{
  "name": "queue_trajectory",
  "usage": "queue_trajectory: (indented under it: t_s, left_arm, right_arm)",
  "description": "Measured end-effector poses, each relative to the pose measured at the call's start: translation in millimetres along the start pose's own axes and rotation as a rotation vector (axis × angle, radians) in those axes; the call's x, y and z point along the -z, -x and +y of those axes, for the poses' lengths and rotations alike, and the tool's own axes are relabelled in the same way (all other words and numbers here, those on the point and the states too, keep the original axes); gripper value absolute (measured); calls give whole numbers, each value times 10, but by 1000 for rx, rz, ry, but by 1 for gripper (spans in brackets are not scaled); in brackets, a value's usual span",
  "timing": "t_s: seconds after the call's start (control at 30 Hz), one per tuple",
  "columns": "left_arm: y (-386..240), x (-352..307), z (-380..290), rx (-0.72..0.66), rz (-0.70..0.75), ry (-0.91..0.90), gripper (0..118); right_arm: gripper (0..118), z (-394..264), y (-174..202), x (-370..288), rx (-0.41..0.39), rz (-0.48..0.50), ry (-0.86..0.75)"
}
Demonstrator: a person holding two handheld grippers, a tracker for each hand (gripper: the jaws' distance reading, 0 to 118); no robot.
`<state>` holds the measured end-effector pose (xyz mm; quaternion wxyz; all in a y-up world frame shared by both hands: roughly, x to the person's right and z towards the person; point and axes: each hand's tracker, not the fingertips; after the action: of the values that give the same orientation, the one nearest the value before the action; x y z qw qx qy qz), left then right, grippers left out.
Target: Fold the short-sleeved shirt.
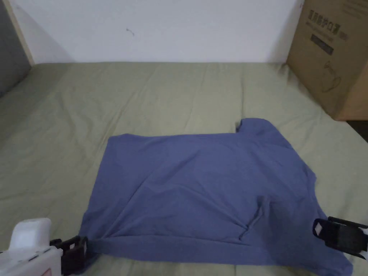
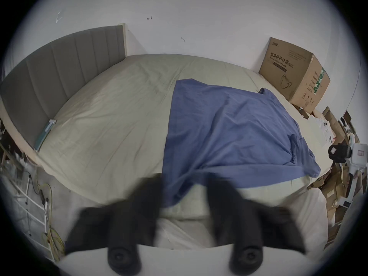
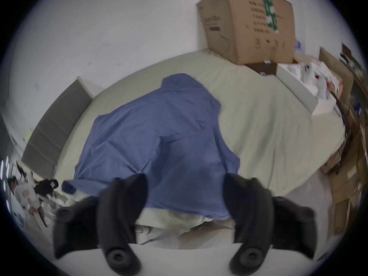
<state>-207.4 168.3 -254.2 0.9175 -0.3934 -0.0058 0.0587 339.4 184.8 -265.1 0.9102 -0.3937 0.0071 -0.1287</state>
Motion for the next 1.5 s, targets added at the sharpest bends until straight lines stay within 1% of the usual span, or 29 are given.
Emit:
queue_trajectory:
  t_s: [0.03, 0.07, 0.1, 0.2, 0.3, 0.37, 0.4, 0.43, 0.47, 0.57, 0.6, 0.63, 0.67, 0.7, 0.73, 0.77, 0.83, 0.87, 0.93, 1.0, 1.03, 1.07, 1.1, 1.13, 1.2, 1.3, 1.37, 1.43, 1.5]
  left_arm:
    - [10, -24, -64, -7, 6, 2, 2]
    - [7, -45, -127, -15, 26, 8, 0]
    - [16, -72, -197, -20, 30, 6, 0]
    - [91, -65, -301, -47, 44, -1, 0]
    - [142, 61, -270, -53, 47, 43, 6]
    - [127, 123, -206, -53, 60, 44, 19]
    - [135, 153, -170, -55, 72, 36, 49]
    - [156, 206, -136, -60, 66, 37, 75]
    - [148, 254, -109, -68, 63, 39, 86]
    - [129, 405, -69, -74, 58, 43, 85]
    - [126, 482, -71, -64, 47, 62, 81]
    - [94, 560, -83, -61, 38, 98, 66]
    - [82, 612, -92, -64, 36, 113, 22]
    - [71, 670, -95, -57, 39, 148, 1]
    - [63, 663, -72, -51, 61, 141, 1]
    - [37, 662, -76, -40, 55, 150, 1]
    - [54, 614, -40, -41, 31, 123, 1]
    - [63, 611, -27, -41, 35, 120, 1]
    - [74, 598, -26, -43, 44, 123, 1]
    - [67, 593, -41, -48, 45, 133, 1]
    - [40, 578, -54, -49, 45, 138, 1]
    - [34, 580, -58, -46, 48, 145, 1]
    - [27, 577, -60, -44, 53, 147, 1]
    - [23, 570, -60, -44, 55, 146, 1]
    - [-12, 542, -58, -43, 55, 149, 1]
    - [-36, 538, -39, -34, 59, 154, 1]
    - [-52, 512, -24, -25, 63, 152, 1]
    - [-59, 488, 26, -13, 62, 147, 1]
    - [-62, 478, 122, -10, 63, 139, 1]
  right_arm:
    - [16, -56, 85, -43, -38, 8, -6]
    - [2, -112, 159, -51, -48, -18, -18]
    - [2, -182, 232, -32, -32, -85, -16]
    - [2, -318, 273, 25, 6, -2, 34]
    - [2, -382, 295, 118, 15, -18, 58]
    - [2, -397, 273, 164, 16, -30, 74]
    - [2, -387, 228, 178, 26, -28, 79]
    - [2, -390, 210, 178, 37, -26, 83]
    - [2, -391, 197, 176, 43, -26, 86]
    - [2, -374, 120, 163, 47, -48, 88]
    - [2, -377, 91, 160, 49, -53, 86]
    - [2, -374, 30, 178, 53, -55, 90]
    - [2, -371, -42, 204, 56, -56, 93]
    - [2, -371, -74, 217, 55, -59, 90]
    - [6, -366, -98, 235, 46, -70, 86]
    - [30, -355, -132, 263, 29, -90, 88]
    - [88, -313, -209, 368, -17, -144, 127]
    - [100, -301, -240, 422, -33, -169, 137]
    - [100, -290, -334, 553, -46, -162, 134]
    - [98, -264, -446, 736, -30, -171, 217]
    - [94, -259, -467, 814, -8, -204, 276]
    - [54, -278, -479, 852, -25, -181, 296]
    - [11, -294, -466, 850, -44, -172, 258]
    - [8, -298, -429, 843, -52, -181, 243]
    - [8, -284, -376, 840, -26, -160, 249]
    - [8, -237, -393, 840, -29, -165, 249]
    - [8, -188, -365, 694, 5, -162, 207]
    - [8, -37, -367, 518, 56, -99, 163]
    - [8, 146, -363, 422, 71, -70, 129]
